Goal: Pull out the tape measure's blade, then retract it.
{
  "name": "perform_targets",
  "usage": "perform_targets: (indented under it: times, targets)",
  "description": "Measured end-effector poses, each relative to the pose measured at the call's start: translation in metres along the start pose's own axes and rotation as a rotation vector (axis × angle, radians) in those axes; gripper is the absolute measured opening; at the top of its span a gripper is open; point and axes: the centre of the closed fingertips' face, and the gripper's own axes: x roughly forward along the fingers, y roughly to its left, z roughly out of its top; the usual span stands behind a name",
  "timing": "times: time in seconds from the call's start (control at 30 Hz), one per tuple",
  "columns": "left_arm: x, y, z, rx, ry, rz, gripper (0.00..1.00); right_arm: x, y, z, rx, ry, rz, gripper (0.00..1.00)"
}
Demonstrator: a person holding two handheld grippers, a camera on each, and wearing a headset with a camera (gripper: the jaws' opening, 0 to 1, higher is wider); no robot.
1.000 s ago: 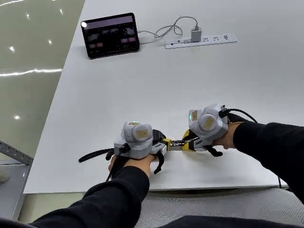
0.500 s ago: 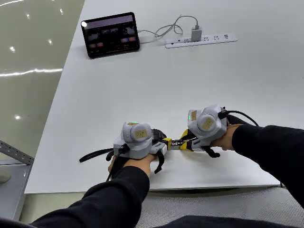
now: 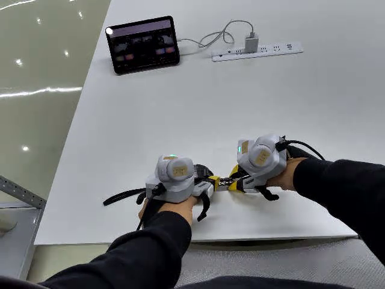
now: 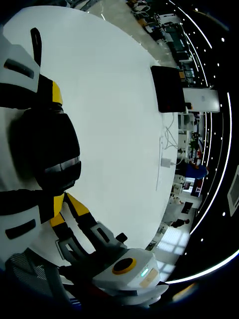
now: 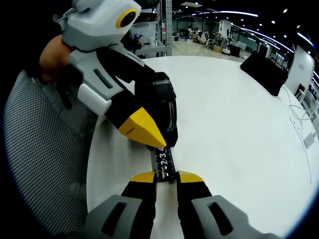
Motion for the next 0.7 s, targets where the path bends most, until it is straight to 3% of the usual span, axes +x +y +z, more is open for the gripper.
perform_targets:
  times: [0.7]
  targets:
    - [-0.0005, 0.0008, 0.0001, -0.003, -0.004, -0.007, 0.61, 0.0056, 0.0022, 0.0077, 0.015, -0.037, 0.012, 0.11]
